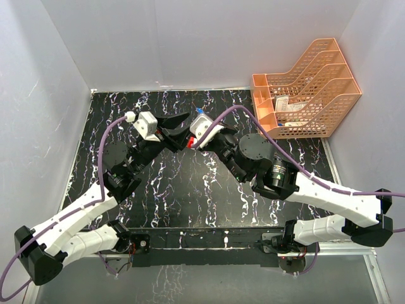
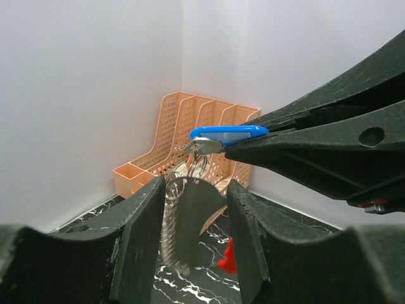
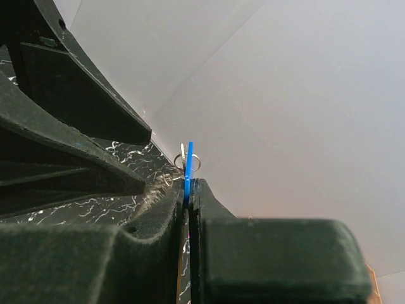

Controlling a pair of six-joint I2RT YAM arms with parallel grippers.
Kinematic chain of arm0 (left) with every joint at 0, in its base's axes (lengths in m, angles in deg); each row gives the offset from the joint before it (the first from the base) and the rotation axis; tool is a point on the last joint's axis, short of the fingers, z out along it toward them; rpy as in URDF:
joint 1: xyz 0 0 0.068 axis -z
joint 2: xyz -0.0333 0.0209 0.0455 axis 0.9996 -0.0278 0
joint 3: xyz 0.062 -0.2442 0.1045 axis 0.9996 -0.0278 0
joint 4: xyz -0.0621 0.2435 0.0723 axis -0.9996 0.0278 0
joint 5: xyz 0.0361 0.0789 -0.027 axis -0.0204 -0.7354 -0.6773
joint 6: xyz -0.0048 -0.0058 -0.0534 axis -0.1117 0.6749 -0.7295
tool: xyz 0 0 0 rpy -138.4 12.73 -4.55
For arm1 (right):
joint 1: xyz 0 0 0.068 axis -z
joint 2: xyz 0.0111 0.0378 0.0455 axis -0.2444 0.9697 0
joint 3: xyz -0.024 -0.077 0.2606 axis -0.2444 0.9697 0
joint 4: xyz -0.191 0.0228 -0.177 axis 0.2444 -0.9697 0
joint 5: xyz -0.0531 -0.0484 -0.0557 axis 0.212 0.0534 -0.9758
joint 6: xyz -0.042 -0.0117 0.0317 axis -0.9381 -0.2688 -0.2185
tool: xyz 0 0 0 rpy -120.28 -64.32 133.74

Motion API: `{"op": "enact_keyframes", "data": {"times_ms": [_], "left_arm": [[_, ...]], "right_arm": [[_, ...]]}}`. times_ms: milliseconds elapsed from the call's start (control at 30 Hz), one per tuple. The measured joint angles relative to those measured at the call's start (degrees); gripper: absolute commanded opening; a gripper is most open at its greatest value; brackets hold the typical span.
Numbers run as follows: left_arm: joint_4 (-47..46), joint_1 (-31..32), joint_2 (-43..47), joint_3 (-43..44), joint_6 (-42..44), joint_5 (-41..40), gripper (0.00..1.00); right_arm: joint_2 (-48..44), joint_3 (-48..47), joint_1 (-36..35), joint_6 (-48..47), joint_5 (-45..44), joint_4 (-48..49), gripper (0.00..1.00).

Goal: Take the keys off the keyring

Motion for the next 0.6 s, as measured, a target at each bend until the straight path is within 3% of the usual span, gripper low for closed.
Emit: {"op": "enact_keyframes", "data": {"times_ms": [433,600], "left_arm": [[-2.6,0.0,-2.2,0.0,2.4,1.8,0.42],[-3.7,0.0,-2.3,0.0,3.1,1.7,0.32]], "right_arm": [[0.0,0.0,0.0,0.7,0.9,-0.1,0.0],[0.0,0.0,0.0,1.0,1.1,-0.1,0.0]]}}
